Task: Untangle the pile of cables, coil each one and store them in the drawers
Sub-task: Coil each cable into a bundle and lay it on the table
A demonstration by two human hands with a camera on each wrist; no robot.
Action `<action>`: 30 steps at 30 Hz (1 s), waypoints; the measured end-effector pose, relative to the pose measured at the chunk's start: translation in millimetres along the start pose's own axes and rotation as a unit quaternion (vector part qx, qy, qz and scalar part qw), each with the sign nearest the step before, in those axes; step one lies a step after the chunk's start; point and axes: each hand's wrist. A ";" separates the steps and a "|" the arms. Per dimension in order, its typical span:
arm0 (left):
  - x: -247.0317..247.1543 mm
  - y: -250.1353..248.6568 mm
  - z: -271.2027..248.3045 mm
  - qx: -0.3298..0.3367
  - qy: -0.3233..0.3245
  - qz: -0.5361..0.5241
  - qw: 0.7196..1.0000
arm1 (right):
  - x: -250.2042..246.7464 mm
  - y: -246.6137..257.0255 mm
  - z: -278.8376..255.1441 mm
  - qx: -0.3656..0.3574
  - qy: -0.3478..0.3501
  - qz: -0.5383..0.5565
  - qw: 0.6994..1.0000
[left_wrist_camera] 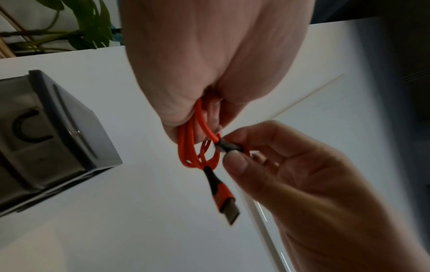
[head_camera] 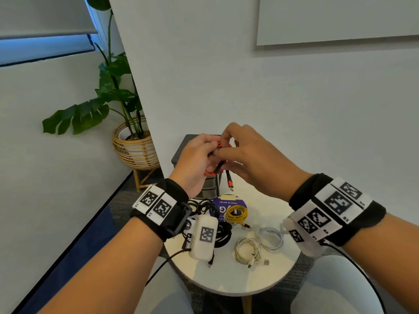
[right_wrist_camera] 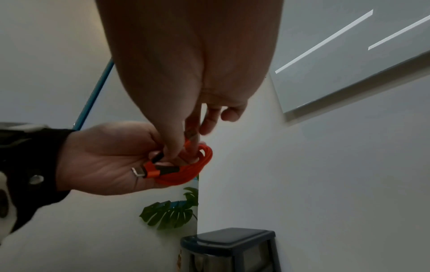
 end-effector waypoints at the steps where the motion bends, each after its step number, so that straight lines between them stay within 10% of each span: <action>1: -0.4 0.2 -0.1 -0.002 0.000 -0.006 1.000 | 3.0 0.9 0.2 -0.004 -0.013 0.032 0.999; 13: 1.6 -5.6 -6.2 0.041 -0.044 -0.047 0.997 | 37.0 0.2 -4.8 0.124 -0.130 0.188 0.966; 25: 2.4 -14.5 -10.8 0.072 0.052 -0.035 0.995 | 8.2 4.0 9.8 0.335 -0.082 0.656 0.672; 30: 1.6 -15.3 -11.1 0.076 0.077 -0.046 0.993 | 1.4 -6.3 11.9 0.325 -0.040 0.677 0.659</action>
Point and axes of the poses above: each hand's wrist, its own z-axis towards the middle knuckle, its own x-axis out of the palm, y = z × x, and after that the axes turned 5 degrees about -z, right-handed
